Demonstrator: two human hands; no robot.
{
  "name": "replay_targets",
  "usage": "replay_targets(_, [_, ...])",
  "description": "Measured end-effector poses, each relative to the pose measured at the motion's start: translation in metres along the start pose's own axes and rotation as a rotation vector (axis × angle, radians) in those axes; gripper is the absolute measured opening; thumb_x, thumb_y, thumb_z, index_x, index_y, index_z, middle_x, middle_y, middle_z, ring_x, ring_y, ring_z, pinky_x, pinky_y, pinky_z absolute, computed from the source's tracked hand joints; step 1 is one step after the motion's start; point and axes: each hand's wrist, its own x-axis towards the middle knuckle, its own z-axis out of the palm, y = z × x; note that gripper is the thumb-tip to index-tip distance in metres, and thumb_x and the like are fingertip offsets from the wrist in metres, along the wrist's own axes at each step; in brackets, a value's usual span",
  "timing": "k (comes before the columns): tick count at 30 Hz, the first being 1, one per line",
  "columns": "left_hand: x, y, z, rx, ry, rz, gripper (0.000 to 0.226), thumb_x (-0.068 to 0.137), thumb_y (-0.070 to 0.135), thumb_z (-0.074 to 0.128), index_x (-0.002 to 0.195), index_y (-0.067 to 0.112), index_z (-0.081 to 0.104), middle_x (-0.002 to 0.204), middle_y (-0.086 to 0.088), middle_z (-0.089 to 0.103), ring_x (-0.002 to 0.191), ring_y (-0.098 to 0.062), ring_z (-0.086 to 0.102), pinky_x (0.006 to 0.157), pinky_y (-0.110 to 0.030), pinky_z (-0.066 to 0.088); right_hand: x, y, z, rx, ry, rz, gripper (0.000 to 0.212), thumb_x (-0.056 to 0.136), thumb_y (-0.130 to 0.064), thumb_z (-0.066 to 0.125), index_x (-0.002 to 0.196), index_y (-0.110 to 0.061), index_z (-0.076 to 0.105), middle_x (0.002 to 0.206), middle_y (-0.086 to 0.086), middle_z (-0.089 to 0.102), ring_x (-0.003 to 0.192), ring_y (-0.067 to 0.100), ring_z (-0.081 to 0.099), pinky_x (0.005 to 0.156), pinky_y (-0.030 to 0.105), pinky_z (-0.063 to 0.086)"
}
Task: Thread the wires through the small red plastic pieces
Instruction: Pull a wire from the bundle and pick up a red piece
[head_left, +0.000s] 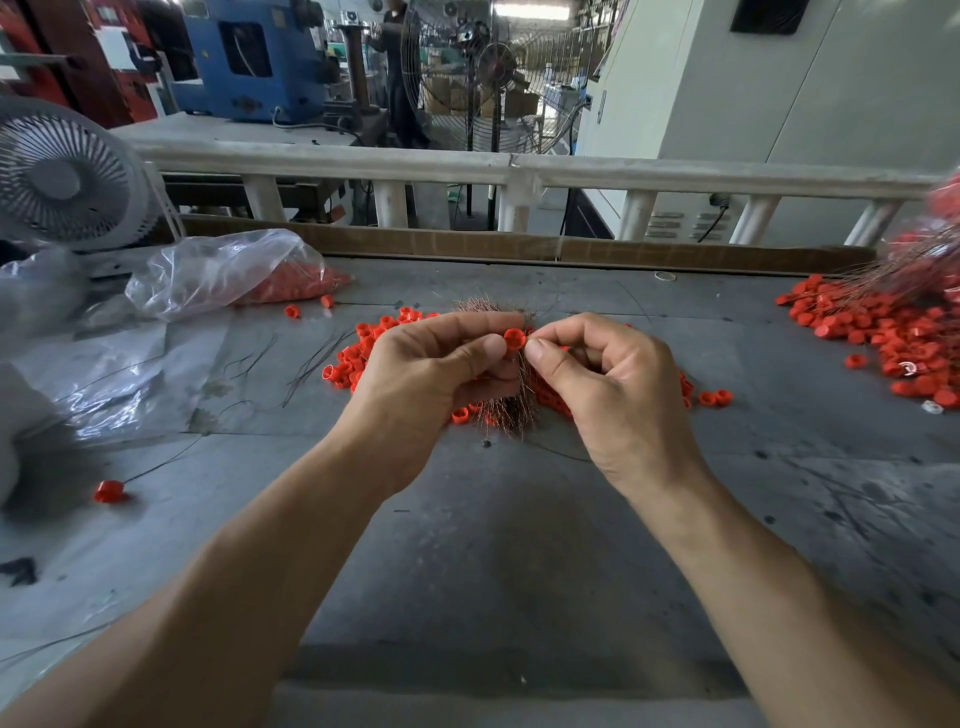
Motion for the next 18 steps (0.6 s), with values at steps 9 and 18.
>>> replay_targets(9, [-0.0012,-0.0001,0.0008,0.006,-0.006,0.022,0.016,0.087,0.007,0.066,0.097,0.011,0.077,0.083,-0.01,0.072,0.078,-0.018,0.069,0.076,-0.03,0.062,-0.0008,-0.0009,0.0013,0.046,-0.004,0.027,0.007,0.089,-0.024,0.072,0.083,-0.022,0.075,0.069,0.005,0.071,0.06,0.02,0.062,0.058,0.034,0.052])
replay_targets(18, [0.0001,0.0,-0.0009,-0.039,0.014,0.038,0.015,0.094,0.004,0.06,0.104,0.006,0.071,0.088,-0.008,0.073,0.078,-0.016,0.069,0.074,-0.031,0.062,-0.0013,-0.0038,0.0029,0.255,-0.087,0.243,0.02,0.101,-0.009,0.052,0.098,-0.013,0.072,0.056,-0.006,0.049,0.047,0.003,0.041,0.043,0.011,0.031])
